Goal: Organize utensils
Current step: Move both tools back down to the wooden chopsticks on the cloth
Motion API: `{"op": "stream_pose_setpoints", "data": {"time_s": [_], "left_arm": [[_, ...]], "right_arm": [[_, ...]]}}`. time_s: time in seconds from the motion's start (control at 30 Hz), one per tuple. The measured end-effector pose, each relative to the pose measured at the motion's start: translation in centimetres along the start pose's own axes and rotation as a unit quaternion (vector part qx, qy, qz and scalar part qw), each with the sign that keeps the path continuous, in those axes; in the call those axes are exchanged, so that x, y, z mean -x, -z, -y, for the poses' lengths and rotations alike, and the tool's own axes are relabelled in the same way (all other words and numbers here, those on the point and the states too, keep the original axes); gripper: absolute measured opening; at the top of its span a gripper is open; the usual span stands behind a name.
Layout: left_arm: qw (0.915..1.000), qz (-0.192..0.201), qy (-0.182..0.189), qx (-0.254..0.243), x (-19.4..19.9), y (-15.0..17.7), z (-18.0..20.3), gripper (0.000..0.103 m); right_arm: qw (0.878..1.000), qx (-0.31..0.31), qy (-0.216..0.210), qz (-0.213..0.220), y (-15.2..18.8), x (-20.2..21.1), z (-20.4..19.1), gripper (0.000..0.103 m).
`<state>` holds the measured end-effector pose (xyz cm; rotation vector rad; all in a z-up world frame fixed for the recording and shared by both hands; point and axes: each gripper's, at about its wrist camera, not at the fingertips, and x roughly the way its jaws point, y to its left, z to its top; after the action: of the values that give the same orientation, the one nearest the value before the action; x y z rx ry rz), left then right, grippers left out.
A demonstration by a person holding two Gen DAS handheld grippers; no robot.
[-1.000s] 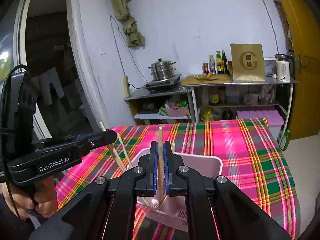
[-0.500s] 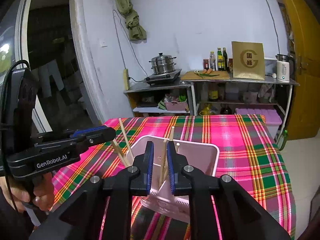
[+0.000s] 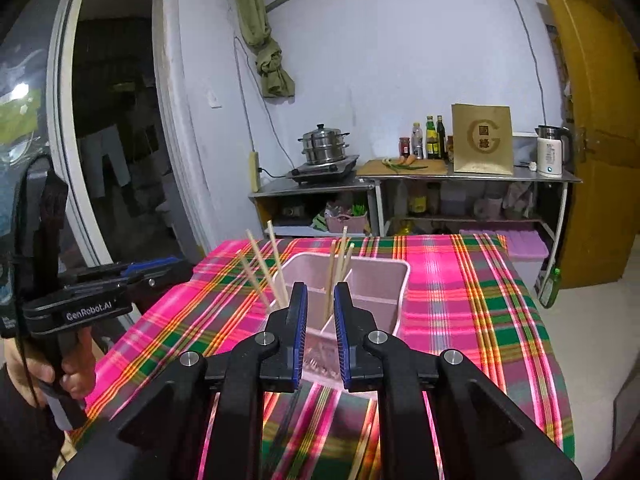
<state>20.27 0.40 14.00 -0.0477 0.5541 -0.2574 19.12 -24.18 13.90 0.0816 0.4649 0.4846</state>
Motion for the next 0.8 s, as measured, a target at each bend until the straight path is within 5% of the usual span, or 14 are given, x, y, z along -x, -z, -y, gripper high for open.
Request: {"op": "stream_pose_setpoints", "data": {"time_s": [0.57, 0.8], "left_arm": [[0.9997, -0.012, -0.01, 0.019, 5.2, 11.1, 1.1, 0.025], [0.9989, -0.023, -0.034, 0.024, 6.2, 14.1, 1.1, 0.025]], "right_arm": [[1.0, -0.008, 0.004, -0.027, 7.9, 5.4, -0.8, 0.014], [0.999, -0.016, 0.005, -0.048, 10.7, 6.3, -0.9, 0.028]]}}
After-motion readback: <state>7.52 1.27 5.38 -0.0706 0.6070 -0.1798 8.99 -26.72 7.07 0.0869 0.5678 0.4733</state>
